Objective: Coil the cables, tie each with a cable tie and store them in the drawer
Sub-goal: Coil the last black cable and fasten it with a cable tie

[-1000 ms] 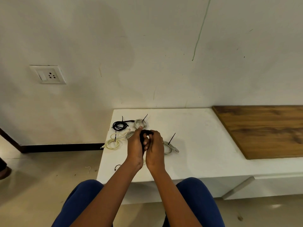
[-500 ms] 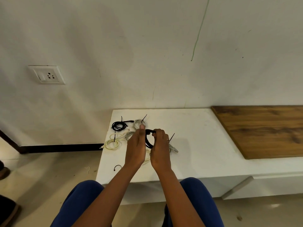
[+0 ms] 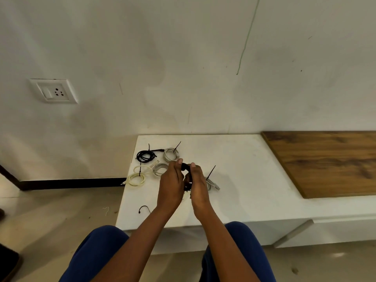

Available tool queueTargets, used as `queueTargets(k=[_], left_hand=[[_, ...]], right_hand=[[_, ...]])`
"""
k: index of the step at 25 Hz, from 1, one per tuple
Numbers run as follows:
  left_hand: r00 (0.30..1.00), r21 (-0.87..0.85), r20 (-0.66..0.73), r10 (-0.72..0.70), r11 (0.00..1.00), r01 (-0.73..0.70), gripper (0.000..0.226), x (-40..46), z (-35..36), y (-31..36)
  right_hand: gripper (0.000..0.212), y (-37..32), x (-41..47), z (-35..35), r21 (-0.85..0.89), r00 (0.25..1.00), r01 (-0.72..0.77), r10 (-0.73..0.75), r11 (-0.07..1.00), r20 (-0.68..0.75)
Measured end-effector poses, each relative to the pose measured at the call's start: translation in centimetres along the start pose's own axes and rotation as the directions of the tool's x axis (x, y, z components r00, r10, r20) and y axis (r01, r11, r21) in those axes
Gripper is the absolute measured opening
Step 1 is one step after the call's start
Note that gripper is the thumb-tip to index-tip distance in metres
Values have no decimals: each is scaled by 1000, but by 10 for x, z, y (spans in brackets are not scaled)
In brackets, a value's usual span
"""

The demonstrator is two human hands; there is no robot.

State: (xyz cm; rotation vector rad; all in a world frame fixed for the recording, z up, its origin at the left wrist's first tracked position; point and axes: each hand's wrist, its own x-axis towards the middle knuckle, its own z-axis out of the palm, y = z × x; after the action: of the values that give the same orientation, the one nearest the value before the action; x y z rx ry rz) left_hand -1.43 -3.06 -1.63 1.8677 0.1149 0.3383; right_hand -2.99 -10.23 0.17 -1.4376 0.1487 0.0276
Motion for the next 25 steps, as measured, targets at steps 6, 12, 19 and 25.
queueTargets(k=[6,12,19,25], left_hand=[[990,227,103,99,966,-121,23,4,-9,-5],[976,207,170,138,963,-172,25,3,-13,-4],[975,169,187,120,974,-152,22,11,-19,-9],[951,196,310,1,978,-65,13,25,-57,-17]], right_hand=[[44,-5,8,-14,-36,952,-290,292,956,93],[41,0,10,-20,171,950,-276,241,946,198],[32,-1,15,-20,186,941,-271,220,944,255],[30,-4,17,-19,-101,960,-265,272,959,63]])
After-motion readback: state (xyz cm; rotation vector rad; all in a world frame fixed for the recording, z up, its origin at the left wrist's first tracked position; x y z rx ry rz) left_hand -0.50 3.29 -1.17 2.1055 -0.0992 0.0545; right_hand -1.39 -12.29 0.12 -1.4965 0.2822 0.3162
